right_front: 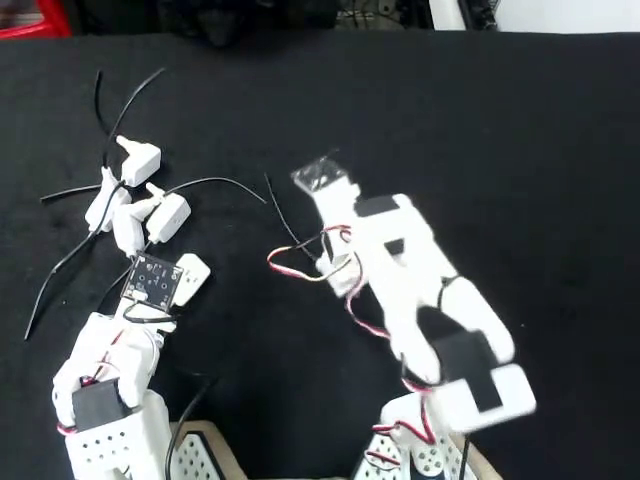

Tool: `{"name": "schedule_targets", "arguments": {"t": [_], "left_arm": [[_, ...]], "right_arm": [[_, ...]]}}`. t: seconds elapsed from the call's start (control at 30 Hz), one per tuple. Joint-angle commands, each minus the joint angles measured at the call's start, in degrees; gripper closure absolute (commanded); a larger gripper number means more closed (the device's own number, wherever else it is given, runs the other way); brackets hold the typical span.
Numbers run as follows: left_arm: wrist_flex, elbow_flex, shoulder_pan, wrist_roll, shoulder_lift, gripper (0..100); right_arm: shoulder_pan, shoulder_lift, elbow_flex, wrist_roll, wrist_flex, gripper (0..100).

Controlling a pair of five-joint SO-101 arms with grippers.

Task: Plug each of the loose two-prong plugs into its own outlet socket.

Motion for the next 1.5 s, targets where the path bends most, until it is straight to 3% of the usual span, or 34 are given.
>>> {"name": "schedule_targets", "arguments": {"t": [0.0, 0.17, 0.37, 1.17, 1.47], "left_arm": [[0.62, -0.13, 0.04, -0.53, 0.26, 92], [0.79, -0.13, 0.04, -0.53, 0.26, 92], [0.79, -0.13, 0.04, -0.53, 0.26, 92], [0.70, -0.13, 0.04, -0.53, 0.26, 92], [0.62, -0.13, 0.04, -0.53, 0.26, 92]], "right_arm": [[-2.90, 7.69, -5.58, 2.64, 2.20, 98.2], [-5.36, 14.55, -12.53, 4.84, 7.03, 98.2], [-5.63, 20.18, -20.00, 7.91, 11.78, 90.1], [-9.49, 44.70, -59.74, 14.24, 36.40, 90.2], [-9.49, 48.13, -65.36, 14.24, 40.09, 90.3]]}}
